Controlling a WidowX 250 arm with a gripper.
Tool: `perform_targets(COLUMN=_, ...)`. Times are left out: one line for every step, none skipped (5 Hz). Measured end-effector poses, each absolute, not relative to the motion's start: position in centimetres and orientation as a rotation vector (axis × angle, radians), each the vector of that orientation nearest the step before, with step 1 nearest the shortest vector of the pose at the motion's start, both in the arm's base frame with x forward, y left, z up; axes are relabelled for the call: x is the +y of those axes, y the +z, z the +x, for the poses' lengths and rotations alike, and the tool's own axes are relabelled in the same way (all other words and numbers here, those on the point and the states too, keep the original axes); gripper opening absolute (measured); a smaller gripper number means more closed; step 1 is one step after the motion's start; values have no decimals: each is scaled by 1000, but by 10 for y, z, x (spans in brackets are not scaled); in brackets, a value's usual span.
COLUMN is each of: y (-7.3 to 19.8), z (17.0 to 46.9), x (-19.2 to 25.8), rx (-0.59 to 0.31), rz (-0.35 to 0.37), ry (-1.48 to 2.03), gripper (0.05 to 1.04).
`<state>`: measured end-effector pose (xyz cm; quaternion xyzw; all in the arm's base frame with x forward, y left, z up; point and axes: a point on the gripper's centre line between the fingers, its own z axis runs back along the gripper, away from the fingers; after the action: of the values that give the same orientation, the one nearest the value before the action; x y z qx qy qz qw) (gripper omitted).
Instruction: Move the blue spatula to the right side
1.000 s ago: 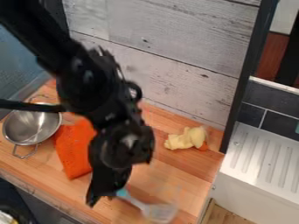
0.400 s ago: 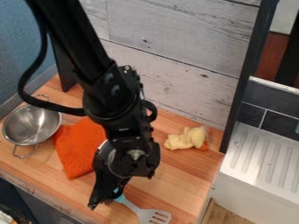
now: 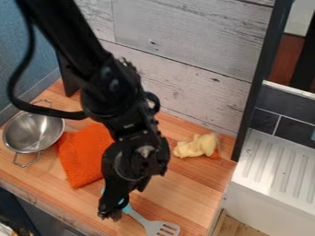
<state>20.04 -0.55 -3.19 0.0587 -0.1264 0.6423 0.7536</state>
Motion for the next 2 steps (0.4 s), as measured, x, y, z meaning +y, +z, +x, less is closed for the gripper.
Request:
perform_targets(y=-15, z=201, x=-6, rx=-241, rz=77, ry=1395, gripper=1007)
perform_targets(y=6, z=205, x=-7, rx=-243, rz=53, ry=1395, gripper=1002)
